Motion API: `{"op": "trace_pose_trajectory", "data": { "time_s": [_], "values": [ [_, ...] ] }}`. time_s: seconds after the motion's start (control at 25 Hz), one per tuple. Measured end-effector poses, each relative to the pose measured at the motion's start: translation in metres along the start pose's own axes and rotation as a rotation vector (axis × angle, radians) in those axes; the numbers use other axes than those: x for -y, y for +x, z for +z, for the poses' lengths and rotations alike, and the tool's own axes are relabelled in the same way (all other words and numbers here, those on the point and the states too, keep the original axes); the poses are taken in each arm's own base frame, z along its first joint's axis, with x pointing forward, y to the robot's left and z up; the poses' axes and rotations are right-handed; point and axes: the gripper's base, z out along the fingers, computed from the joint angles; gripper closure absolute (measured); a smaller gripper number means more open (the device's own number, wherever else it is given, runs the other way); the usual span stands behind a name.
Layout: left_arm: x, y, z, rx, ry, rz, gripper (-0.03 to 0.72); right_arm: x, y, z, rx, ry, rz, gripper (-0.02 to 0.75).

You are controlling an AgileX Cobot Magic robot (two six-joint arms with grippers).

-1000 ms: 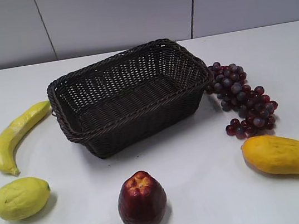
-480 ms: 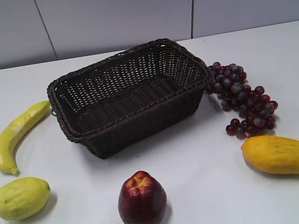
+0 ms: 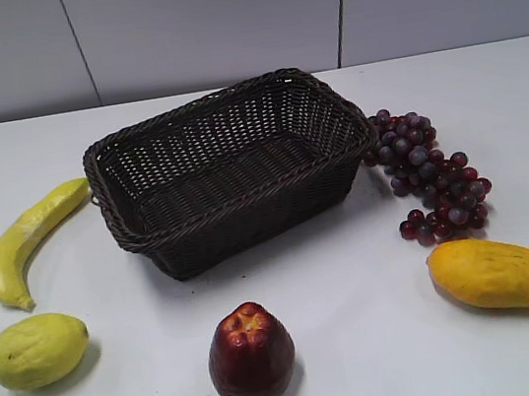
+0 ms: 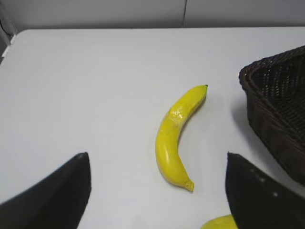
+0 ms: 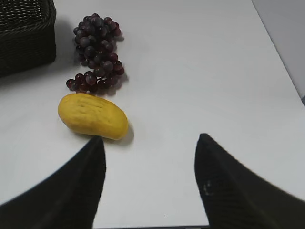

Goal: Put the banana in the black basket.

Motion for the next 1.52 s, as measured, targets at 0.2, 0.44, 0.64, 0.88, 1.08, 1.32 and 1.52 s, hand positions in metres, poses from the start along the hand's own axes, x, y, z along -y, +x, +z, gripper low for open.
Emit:
{"op": "trace_pose_trajectory", "data": {
  "time_s": [0.2, 0.44, 0.64, 0.88, 1.08, 1.32, 1.52],
  "values": [
    [-0.002, -0.008, 0.051, -0.143, 0.007, -0.004, 0.020, 0.000, 0.000, 0.000, 0.000, 0.000, 0.000, 0.256],
    [-0.004, -0.020, 0.113, -0.286, 0.017, -0.007, 0.024, 0.000, 0.000, 0.000, 0.000, 0.000, 0.000, 0.256],
    [-0.005, -0.023, 0.162, -0.412, 0.038, 0.041, 0.013, 0.000, 0.000, 0.000, 0.000, 0.000, 0.000, 0.256],
    [0.006, -0.014, 0.214, -0.529, 0.080, 0.096, 0.008, 0.000, 0.000, 0.000, 0.000, 0.000, 0.000, 0.256],
    [0.014, -0.003, 0.246, -0.589, 0.103, 0.140, 0.008, 0.000, 0.000, 0.000, 0.000, 0.000, 0.000, 0.256],
    [0.015, 0.009, 0.268, -0.606, 0.103, 0.151, 0.021, 0.000, 0.000, 0.000, 0.000, 0.000, 0.000, 0.256],
    [0.015, 0.017, 0.276, -0.619, 0.104, 0.146, 0.170, 0.000, 0.000, 0.000, 0.000, 0.000, 0.000, 0.256]
  ]
}}
